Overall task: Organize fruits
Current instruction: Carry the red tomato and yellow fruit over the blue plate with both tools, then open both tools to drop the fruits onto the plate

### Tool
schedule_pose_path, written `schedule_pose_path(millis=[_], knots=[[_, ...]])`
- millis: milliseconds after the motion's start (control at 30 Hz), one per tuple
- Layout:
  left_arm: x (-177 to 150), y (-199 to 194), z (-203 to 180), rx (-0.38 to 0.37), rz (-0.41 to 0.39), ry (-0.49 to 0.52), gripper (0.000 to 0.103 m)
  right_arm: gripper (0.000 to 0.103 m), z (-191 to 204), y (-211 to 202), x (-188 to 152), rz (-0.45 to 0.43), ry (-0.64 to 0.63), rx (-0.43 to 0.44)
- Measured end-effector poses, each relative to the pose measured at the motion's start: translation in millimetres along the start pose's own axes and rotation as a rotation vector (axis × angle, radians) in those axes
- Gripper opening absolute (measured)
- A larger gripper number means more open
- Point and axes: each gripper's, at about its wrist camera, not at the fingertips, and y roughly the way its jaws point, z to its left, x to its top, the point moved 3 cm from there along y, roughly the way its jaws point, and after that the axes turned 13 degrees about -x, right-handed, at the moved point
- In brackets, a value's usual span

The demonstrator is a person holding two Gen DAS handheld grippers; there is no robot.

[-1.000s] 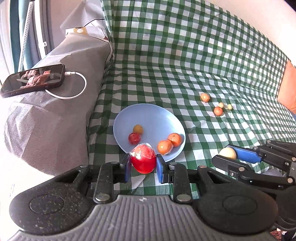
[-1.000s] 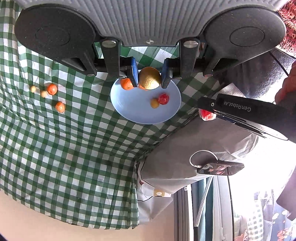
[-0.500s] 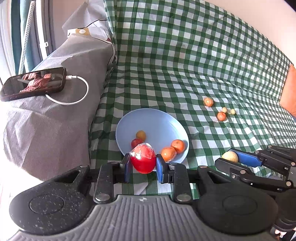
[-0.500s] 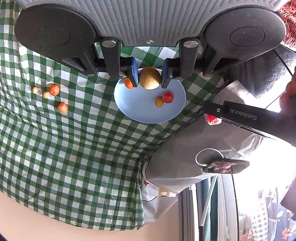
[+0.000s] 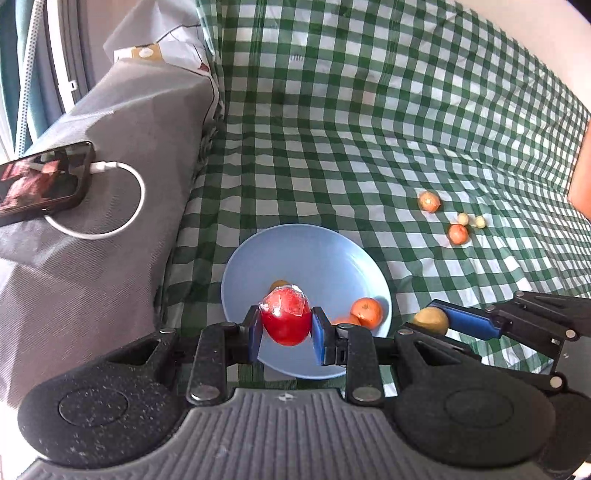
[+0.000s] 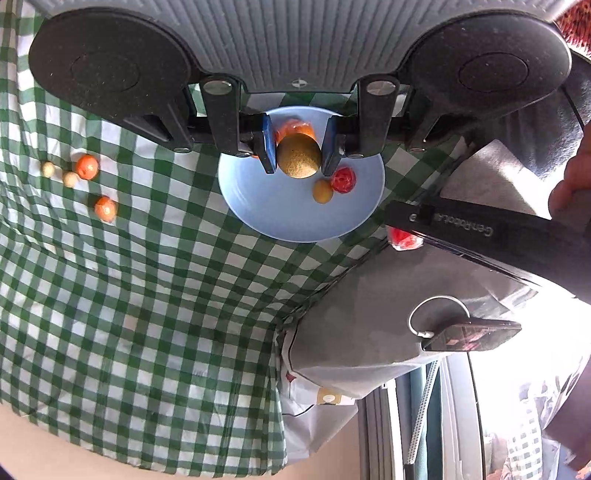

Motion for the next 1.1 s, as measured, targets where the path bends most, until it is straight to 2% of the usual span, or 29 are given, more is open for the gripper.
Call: schedule_pose_path(millis=[500, 933, 967, 1000, 1033, 1067, 1100], knots=[[13, 67, 20, 0.033, 0.086, -0.004, 0.031, 0.027, -6, 70, 3, 0.082, 0.003, 0.011], [17, 98, 33, 0.067, 0.122, 0.019, 0.032, 0.027, 1, 105, 2, 0.13, -0.053, 0.016], [18, 98, 33, 0.069, 0.117, 0.026, 0.036, 0.027, 1, 107, 3, 0.135, -0.054, 0.021], [19, 98, 33, 0.066, 0.11, 0.036, 0.051, 0.027, 1, 109, 3, 0.141, -0.054, 0.025], [21, 97, 34, 0.067, 0.099, 0.043, 0.075, 0.027, 1, 110, 5, 0.142, -0.052, 0.023], [23, 92, 33, 0.078, 0.077, 0.046, 0.088, 0.029, 1, 110, 6, 0.14, -0.05, 0.02], [25, 86, 32, 0.093, 0.048, 0.048, 0.102, 0.038, 0, 109, 8, 0.144, -0.046, 0.023]])
